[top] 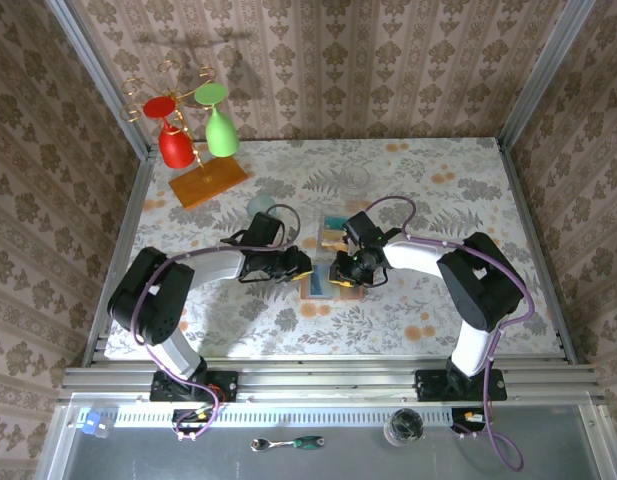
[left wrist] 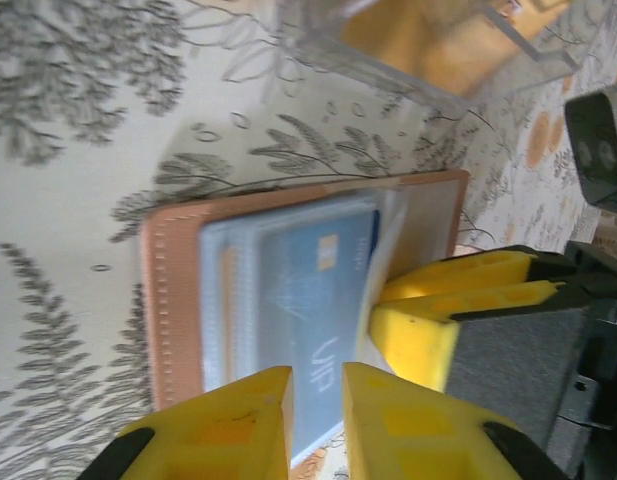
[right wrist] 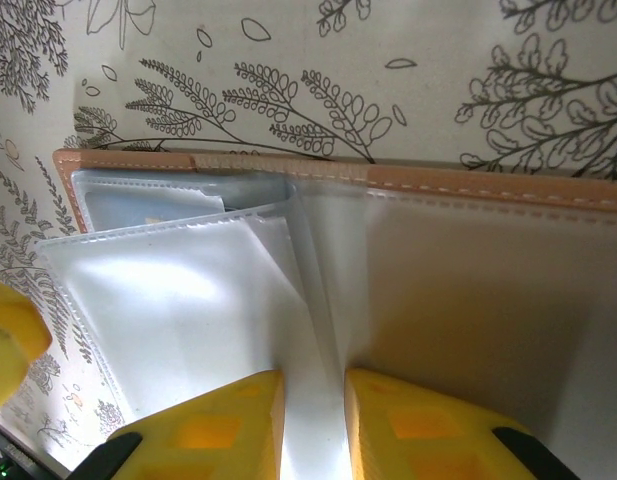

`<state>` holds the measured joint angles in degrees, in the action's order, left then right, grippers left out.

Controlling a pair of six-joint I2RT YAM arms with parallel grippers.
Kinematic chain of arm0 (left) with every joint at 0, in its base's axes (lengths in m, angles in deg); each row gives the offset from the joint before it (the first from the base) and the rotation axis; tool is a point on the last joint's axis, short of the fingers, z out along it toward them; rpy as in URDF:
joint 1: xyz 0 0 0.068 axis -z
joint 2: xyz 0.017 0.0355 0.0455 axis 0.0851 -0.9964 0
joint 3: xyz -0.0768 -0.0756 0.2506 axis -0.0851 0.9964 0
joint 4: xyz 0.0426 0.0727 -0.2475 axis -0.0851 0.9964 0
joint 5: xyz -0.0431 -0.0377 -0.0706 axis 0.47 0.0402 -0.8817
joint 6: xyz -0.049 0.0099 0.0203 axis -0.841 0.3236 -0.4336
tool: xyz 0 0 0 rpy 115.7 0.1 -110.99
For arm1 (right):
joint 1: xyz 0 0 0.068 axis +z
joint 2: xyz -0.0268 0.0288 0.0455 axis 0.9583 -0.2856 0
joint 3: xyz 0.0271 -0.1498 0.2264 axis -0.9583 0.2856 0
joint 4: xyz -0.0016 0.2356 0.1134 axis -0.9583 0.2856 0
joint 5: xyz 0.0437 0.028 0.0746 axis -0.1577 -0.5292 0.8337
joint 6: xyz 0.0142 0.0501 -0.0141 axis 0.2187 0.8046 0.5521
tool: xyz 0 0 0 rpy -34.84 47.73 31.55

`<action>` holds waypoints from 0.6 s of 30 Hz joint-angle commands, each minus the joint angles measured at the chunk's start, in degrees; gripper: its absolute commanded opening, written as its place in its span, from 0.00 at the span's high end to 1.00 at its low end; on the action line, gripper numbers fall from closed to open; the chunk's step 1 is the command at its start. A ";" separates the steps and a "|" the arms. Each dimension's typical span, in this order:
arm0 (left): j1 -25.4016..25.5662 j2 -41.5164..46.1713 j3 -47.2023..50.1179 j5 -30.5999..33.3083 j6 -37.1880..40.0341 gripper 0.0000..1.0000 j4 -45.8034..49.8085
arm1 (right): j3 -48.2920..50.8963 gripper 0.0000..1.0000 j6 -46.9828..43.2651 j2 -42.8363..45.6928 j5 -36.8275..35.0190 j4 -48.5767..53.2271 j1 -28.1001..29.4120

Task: Take the credit cards out of the card holder

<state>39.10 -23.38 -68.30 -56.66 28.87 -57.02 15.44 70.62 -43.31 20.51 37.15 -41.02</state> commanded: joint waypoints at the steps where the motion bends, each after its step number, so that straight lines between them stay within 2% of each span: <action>1: 0.98 -0.15 -1.89 -1.59 -0.77 0.78 0.12 | 0.99 0.77 0.97 1.46 0.39 0.09 -0.48; 18: 2.78 -4.49 -3.55 -3.02 -2.25 0.74 -2.17 | 1.81 0.77 1.05 2.67 0.48 -0.13 -0.74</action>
<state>41.35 -27.01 -70.20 -58.64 27.19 -58.68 16.25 70.62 -42.46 20.54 36.93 -41.37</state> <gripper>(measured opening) 0.264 0.233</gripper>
